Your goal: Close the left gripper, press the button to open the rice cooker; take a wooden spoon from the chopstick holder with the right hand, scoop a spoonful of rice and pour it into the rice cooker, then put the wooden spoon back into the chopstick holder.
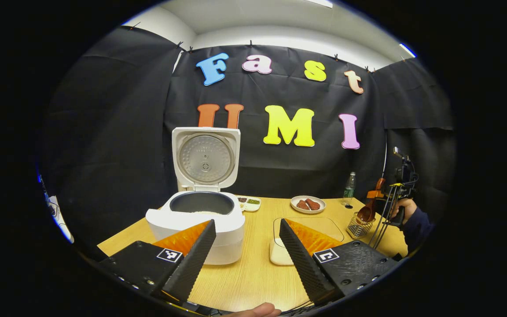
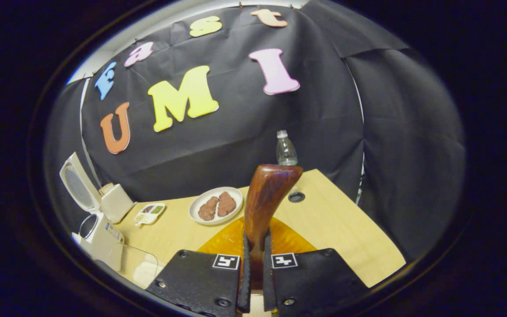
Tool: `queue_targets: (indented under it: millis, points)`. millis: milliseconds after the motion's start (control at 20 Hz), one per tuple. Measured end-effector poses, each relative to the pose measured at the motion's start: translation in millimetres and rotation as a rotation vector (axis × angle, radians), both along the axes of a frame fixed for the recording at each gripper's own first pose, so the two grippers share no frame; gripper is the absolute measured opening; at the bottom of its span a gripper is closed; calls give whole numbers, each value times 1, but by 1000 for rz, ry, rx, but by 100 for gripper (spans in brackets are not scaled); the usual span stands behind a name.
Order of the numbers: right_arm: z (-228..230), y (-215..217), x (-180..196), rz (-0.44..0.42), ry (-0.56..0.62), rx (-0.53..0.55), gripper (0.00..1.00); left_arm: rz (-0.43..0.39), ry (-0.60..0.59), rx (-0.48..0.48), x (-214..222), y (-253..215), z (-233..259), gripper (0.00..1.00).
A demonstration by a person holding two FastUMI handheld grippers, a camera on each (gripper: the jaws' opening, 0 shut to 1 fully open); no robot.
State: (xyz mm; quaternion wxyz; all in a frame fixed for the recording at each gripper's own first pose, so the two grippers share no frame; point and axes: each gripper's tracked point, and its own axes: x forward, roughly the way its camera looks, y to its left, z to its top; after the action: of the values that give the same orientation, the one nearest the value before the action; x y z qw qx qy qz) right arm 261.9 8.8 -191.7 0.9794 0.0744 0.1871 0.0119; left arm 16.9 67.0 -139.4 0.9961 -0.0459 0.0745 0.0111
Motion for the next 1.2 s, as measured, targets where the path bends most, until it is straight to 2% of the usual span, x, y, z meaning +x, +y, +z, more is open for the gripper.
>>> queue_targets:
  millis: [100,400,600,1000,1200]
  points:
    - [22,8,-9,-28,-36,-21,13,-3,7,-7,-3,5,-3,93]
    - [79,79,-47,43,-156,-77,11,6,9,-1,-7,22,-6,93]
    - [83,133,-68,116,-195,-133,11,2,1,5,-13,29,-6,93]
    - [25,227,-85,254,-116,-171,11,6,5,14,-24,42,-11,93]
    - [-20,241,-82,267,-61,-251,11,-2,1,6,-28,44,-12,93]
